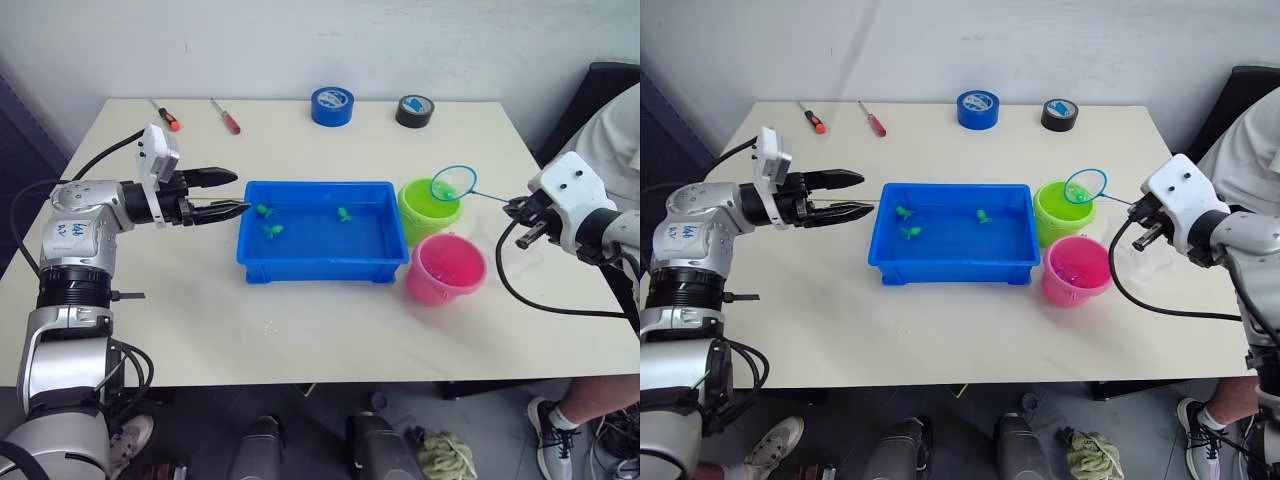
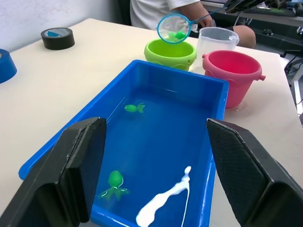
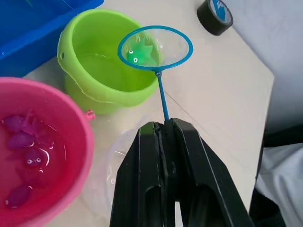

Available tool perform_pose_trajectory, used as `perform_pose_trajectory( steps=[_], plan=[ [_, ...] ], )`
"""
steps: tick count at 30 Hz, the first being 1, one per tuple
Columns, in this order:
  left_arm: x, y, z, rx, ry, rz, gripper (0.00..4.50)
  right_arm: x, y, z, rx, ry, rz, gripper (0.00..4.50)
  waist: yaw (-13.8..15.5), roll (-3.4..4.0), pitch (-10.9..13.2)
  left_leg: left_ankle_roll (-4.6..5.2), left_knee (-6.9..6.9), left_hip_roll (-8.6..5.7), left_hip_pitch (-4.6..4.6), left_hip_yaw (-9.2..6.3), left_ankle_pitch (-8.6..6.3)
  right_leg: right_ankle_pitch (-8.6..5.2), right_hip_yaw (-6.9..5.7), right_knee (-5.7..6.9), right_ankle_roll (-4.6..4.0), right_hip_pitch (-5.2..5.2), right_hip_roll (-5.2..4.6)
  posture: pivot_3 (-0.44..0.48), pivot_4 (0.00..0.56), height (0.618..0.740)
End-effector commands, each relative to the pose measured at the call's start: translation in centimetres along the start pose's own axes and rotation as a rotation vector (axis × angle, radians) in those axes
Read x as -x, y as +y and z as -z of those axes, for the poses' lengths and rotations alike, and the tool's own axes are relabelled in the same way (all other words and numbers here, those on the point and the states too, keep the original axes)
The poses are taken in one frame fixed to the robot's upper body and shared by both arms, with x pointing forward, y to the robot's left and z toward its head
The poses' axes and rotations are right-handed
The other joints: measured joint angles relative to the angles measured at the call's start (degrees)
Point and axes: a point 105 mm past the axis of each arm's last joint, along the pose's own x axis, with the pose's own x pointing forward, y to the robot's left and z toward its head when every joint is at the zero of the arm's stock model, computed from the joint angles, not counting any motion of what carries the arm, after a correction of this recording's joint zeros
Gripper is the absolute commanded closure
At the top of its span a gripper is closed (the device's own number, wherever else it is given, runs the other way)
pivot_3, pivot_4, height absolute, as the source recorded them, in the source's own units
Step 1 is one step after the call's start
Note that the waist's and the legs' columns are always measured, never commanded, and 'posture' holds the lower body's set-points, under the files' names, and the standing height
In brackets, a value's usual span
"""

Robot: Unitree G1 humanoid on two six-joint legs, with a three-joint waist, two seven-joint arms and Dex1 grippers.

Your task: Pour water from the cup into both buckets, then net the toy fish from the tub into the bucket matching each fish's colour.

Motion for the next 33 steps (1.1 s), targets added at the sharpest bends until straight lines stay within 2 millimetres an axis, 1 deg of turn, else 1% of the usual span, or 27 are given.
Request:
perform_pose_trajectory(
  steps=[1,5,9,11,15,19,24,28,31,33],
  plan=[
    [0.0,0.2,-1.3,-0.051,-0.020,0.005,0.81,0.4,-0.4,-1.4,0.174,-0.033,0.057,4.50,-0.02,0.00,0.00,0.00,0.00,-0.01,0.00,0.00,0.00,0.00,0.01,0.00,0.00,0.00,0.00,0.000,0.150,0.734],
    [0.0,0.2,-1.3,-0.050,-0.020,0.008,0.81,0.3,0.0,-1.7,0.400,-0.030,0.110,4.50,0.07,0.00,0.00,0.00,0.01,-0.02,0.00,0.00,0.00,0.00,0.00,0.01,0.00,0.00,-0.01,0.000,0.150,0.734],
    [-0.1,0.2,-1.2,-0.050,-0.021,0.008,0.81,0.1,-0.3,-2.0,0.567,-0.022,0.176,4.50,-0.01,0.00,0.00,0.00,0.02,-0.02,0.00,0.02,0.00,0.00,0.02,0.02,0.00,0.00,0.00,0.000,0.150,0.734],
    [0.0,0.1,-1.2,-0.049,-0.021,0.008,0.81,-0.1,-0.4,-2.1,0.696,-0.011,0.203,4.50,0.01,0.00,0.00,0.00,0.02,-0.02,0.01,0.01,0.00,0.00,0.01,0.04,0.00,0.00,0.00,0.000,0.150,0.734],
    [0.0,0.1,-1.1,-0.049,-0.021,0.008,0.81,-0.3,-0.6,-2.7,0.852,-0.026,0.250,4.50,0.01,0.00,0.00,-0.01,0.03,-0.03,0.01,0.02,0.01,0.00,0.02,0.05,0.00,0.00,0.00,0.000,0.150,0.734],
    [0.2,0.0,-1.0,-0.048,-0.021,0.006,0.81,-0.3,0.1,-2.1,1.029,-0.026,0.254,4.50,0.04,0.00,0.00,-0.01,0.03,-0.03,0.01,0.02,0.01,0.00,0.01,0.06,0.00,0.00,0.01,0.000,0.150,0.734],
    [0.2,0.0,-0.9,-0.045,-0.022,0.006,0.81,-0.3,1.2,-1.6,1.133,-0.031,0.237,4.50,0.03,0.00,0.00,-0.02,0.06,-0.04,0.01,0.02,0.01,0.00,0.02,0.09,0.00,0.00,0.01,0.000,0.150,0.734],
    [0.1,-0.1,-0.8,-0.041,-0.022,0.009,0.81,-0.4,2.0,-0.6,1.208,-0.007,0.231,4.50,-0.01,0.00,0.00,-0.02,0.07,-0.04,0.02,0.03,0.01,0.00,0.04,0.12,0.00,0.00,0.01,0.000,0.150,0.734],
    [0.2,-0.1,-0.8,-0.039,-0.021,0.010,0.81,-0.4,1.9,-0.6,1.171,-0.009,0.247,4.50,-0.04,0.00,0.00,-0.03,0.08,-0.04,0.03,0.04,0.02,0.00,0.05,0.14,0.00,0.00,0.02,0.000,0.150,0.734],
    [0.2,-0.2,-0.7,-0.038,-0.020,0.010,0.81,-0.2,1.6,-1.3,1.144,-0.034,0.277,4.50,-0.07,0.00,0.00,-0.03,0.09,-0.04,0.04,0.04,0.02,0.00,0.05,0.15,0.00,0.00,0.03,0.000,0.150,0.734]
  ],
)
